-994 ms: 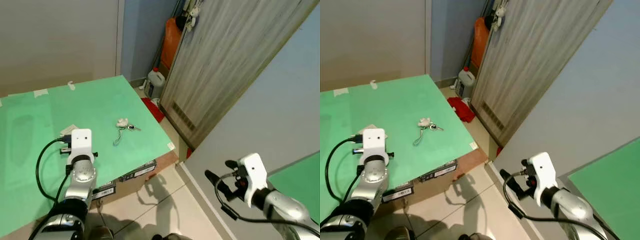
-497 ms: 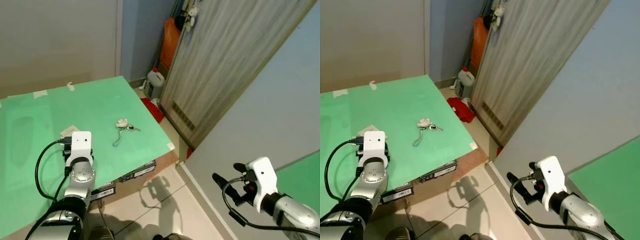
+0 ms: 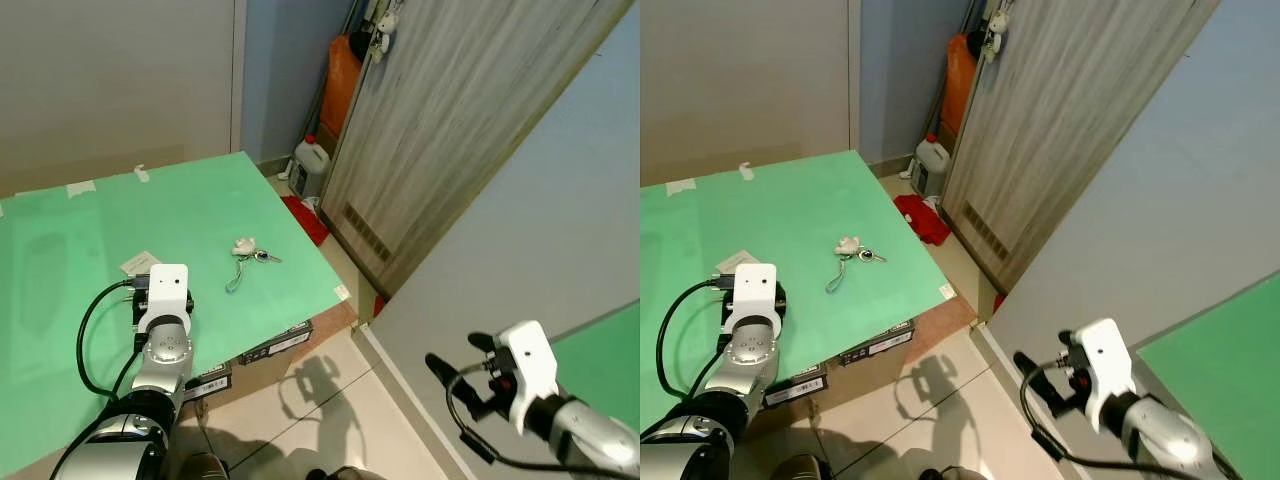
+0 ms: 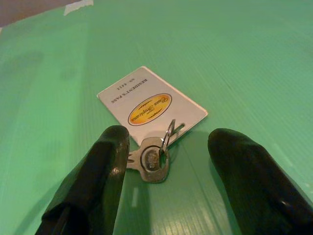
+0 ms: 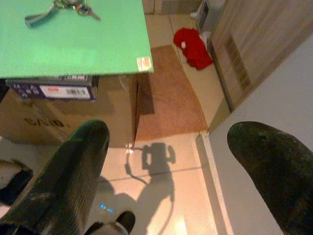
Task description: Hang keys on a hook
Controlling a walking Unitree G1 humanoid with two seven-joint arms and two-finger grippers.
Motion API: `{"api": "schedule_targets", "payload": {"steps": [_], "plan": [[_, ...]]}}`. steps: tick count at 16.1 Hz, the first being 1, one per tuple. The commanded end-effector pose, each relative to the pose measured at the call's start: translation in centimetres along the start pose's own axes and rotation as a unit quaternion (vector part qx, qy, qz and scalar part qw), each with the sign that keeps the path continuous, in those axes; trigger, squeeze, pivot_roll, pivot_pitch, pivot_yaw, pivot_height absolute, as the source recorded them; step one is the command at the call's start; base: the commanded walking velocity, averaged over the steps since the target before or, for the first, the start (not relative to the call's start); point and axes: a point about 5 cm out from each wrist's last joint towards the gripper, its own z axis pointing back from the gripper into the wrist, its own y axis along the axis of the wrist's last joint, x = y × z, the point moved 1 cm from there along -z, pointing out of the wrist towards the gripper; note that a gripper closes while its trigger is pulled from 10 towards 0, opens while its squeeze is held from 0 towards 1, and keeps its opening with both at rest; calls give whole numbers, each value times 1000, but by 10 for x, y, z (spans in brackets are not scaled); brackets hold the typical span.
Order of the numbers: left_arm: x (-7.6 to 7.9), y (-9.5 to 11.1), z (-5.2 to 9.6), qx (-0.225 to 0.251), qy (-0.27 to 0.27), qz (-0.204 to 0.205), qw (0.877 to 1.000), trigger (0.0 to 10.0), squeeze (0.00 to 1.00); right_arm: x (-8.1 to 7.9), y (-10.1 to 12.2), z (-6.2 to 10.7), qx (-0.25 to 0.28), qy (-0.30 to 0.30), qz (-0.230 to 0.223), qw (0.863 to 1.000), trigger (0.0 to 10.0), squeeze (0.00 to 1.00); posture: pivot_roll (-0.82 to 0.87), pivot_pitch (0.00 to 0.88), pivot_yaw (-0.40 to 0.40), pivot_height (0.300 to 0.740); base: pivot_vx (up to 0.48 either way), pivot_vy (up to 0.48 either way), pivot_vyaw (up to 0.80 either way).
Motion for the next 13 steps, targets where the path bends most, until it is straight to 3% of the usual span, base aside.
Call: {"api": "schedule_targets", "payload": {"steps": [1,4,5,6,13], "plan": [[7,4,0,0,-11,0,1000,10000,0,9,4,9,2,-19,5,1000,10000,0,-173,112,-189,740,0,0,0],[5,0,1,-5,-1,-8,1000,10000,0,10,2,17,-6,-26,5,1000,10000,0,-191,126,-189,740,0,0,0],[3,-2,0,-9,1,-9,1000,2471,0,10,2,18,-7,-27,4,1000,10000,0,-191,127,-188,740,0,0,0],[3,-3,0,-13,-1,-3,1000,0,0,10,1,19,-8,-28,3,1000,10000,0,-191,128,-188,740,0,0,0],[10,-3,-1,-42,-23,35,998,0,0,13,2,29,-18,-36,5,999,10000,0,-226,142,-200,740,0,0,0]]}}
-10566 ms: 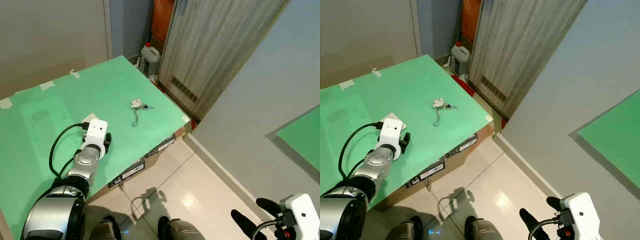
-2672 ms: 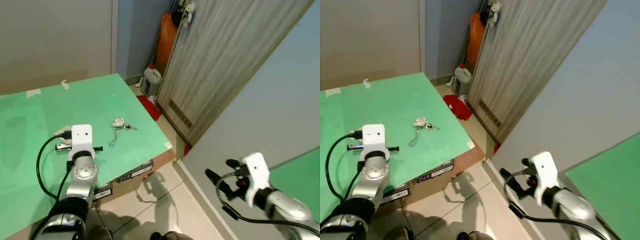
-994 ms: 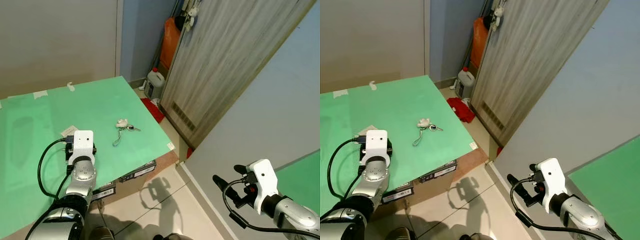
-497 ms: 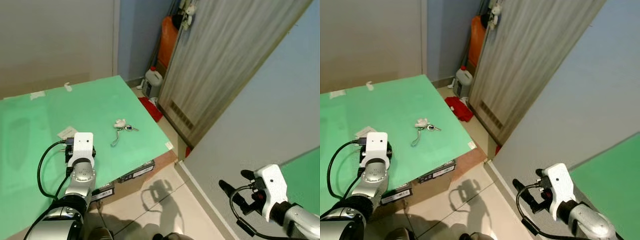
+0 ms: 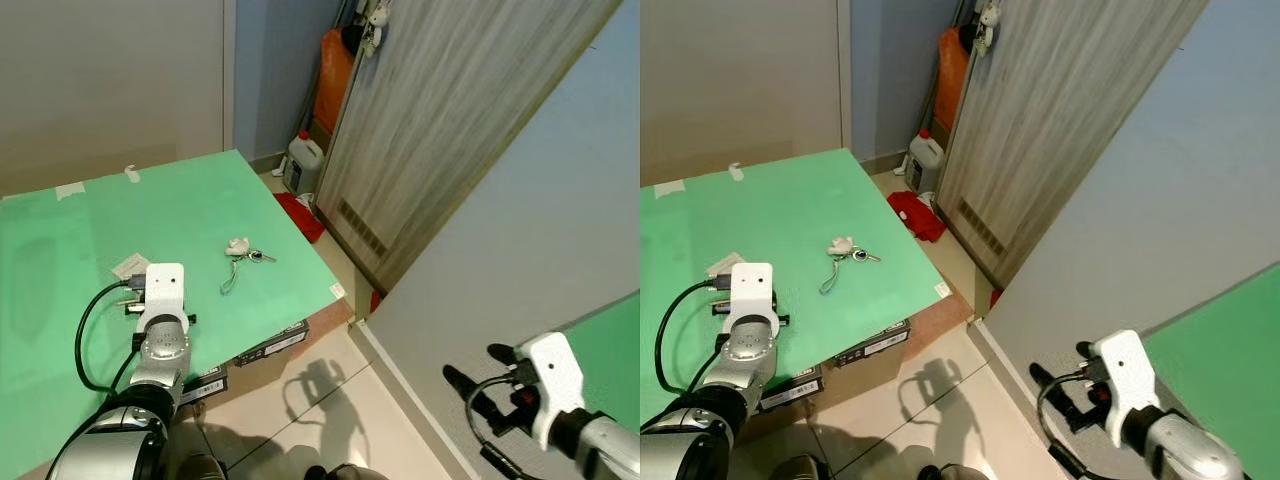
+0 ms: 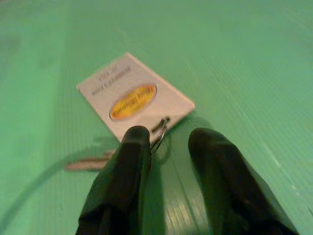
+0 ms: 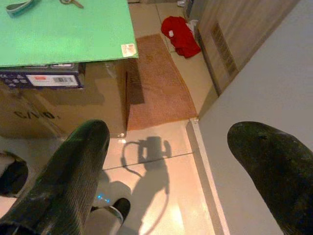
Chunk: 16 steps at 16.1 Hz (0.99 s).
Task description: Hang keys on a hook
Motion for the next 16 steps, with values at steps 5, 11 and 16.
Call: {"api": "schedule_targets", "payload": {"steps": [5,11,16], "plan": [[13,1,2,-5,-27,25,999,0,0,5,-1,10,-10,-18,-1,1000,10000,0,-240,151,-193,740,0,0,0],[20,29,4,86,-49,25,995,0,0,-1,6,-20,26,-15,-14,999,10000,0,-142,74,-137,740,0,0,0],[13,42,-2,97,-36,-3,995,0,0,-13,17,-60,60,7,-28,998,10000,0,-51,28,-124,740,0,0,0]]}}
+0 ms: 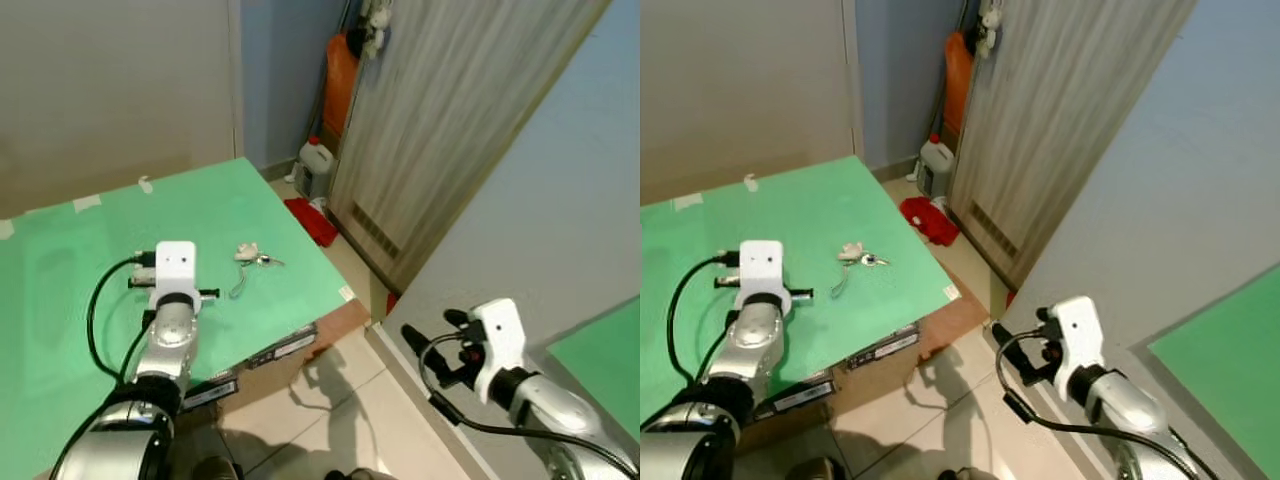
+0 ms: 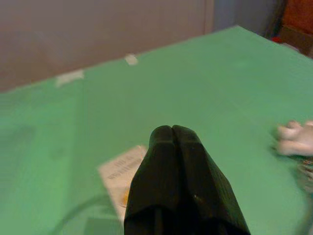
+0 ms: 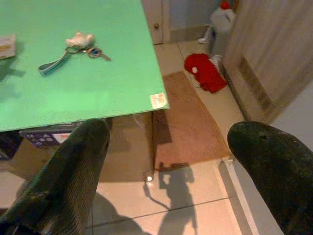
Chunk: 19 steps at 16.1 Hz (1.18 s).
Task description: Hang keys on a hook
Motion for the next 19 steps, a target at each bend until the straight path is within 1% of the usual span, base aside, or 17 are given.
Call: {"api": "schedule_targets", "payload": {"steps": [1,2,4,5,6,7,9,10,13,14,16,19], "plan": [[0,-1,-1,-11,10,-12,1000,1373,0,7,0,2,-1,-14,6,1000,10000,0,-53,33,-129,740,0,0,0],[-4,-3,-1,-12,25,-11,1000,10000,1000,9,0,3,-3,-14,9,1000,10000,0,-62,42,-135,740,0,0,0],[-4,-11,2,-28,22,-19,999,10000,1000,13,-3,13,-15,-17,17,1000,10000,0,-94,69,-151,740,0,0,0],[0,-20,7,-48,14,-13,999,10000,1000,17,-7,26,-29,-23,23,999,10000,0,-127,91,-157,740,0,0,0],[1,-22,8,-51,12,-12,999,10000,1000,17,-8,29,-30,-25,23,999,10000,0,-131,94,-157,740,0,0,0],[6,-26,11,-56,7,-24,998,10000,1000,19,-10,33,-35,-28,24,999,10000,0,-137,99,-156,740,0,0,0],[17,-32,17,-63,-10,-27,998,10000,1000,19,-12,40,-39,-33,24,998,10000,0,-156,115,-152,740,0,0,0],[20,-37,20,-72,-11,-28,997,10000,1000,18,-13,46,-42,-36,23,998,10000,0,-175,127,-147,740,0,0,0],[16,-41,21,-81,7,-42,996,10000,1000,18,-15,55,-49,-39,23,998,10000,0,-191,135,-147,740,0,0,0],[9,-42,19,-84,24,-54,995,10000,1000,18,-16,60,-53,-42,23,997,10000,0,-196,134,-145,740,0,0,0],[3,-43,19,-89,40,-65,993,10000,1000,18,-18,63,-56,-44,22,997,10000,0,-196,131,-144,740,0,0,0],[2,-44,19,-91,41,-66,993,10000,1000,17,-17,64,-57,-43,22,997,10000,0,-193,130,-147,740,0,0,0]]}}
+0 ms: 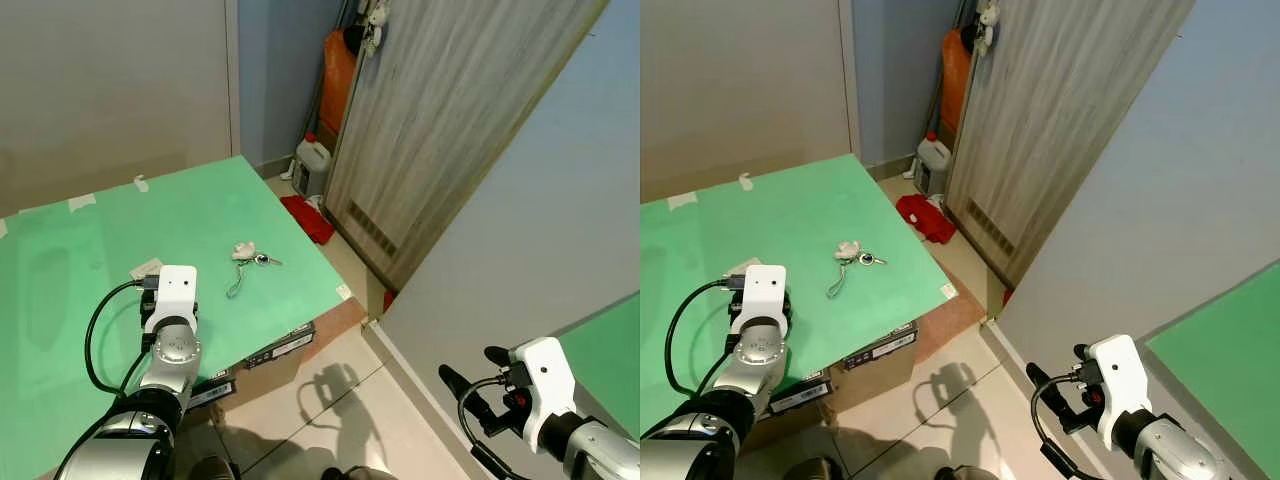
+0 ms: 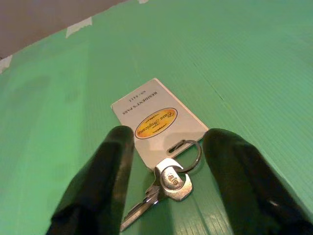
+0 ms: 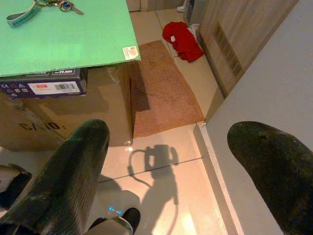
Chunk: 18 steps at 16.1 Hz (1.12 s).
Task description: Hang keys on a hook
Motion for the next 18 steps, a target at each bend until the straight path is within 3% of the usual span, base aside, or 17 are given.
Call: {"api": "schedule_targets", "payload": {"steps": [1,2,5,11,18], "plan": [[5,-10,4,-24,-9,-7,1000,10000,706,2,3,7,-5,15,-9,1000,10000,0,-192,134,-151,740,0,0,0],[6,-13,5,-32,-11,-6,999,10000,0,-1,5,8,-4,37,-16,999,10000,0,-194,136,-151,740,0,0,0],[5,-17,5,-41,-12,-9,999,10000,0,-10,12,11,-17,105,-22,994,10000,0,-200,138,-161,740,0,0,0],[-4,-25,4,-61,0,-15,998,10000,0,-13,10,16,-28,104,-30,994,10000,0,-217,146,-179,740,0,0,0],[-9,-24,3,-51,10,-32,998,10000,0,-11,7,23,-39,97,-34,994,10000,0,-235,156,-177,740,0,0,0]]}}
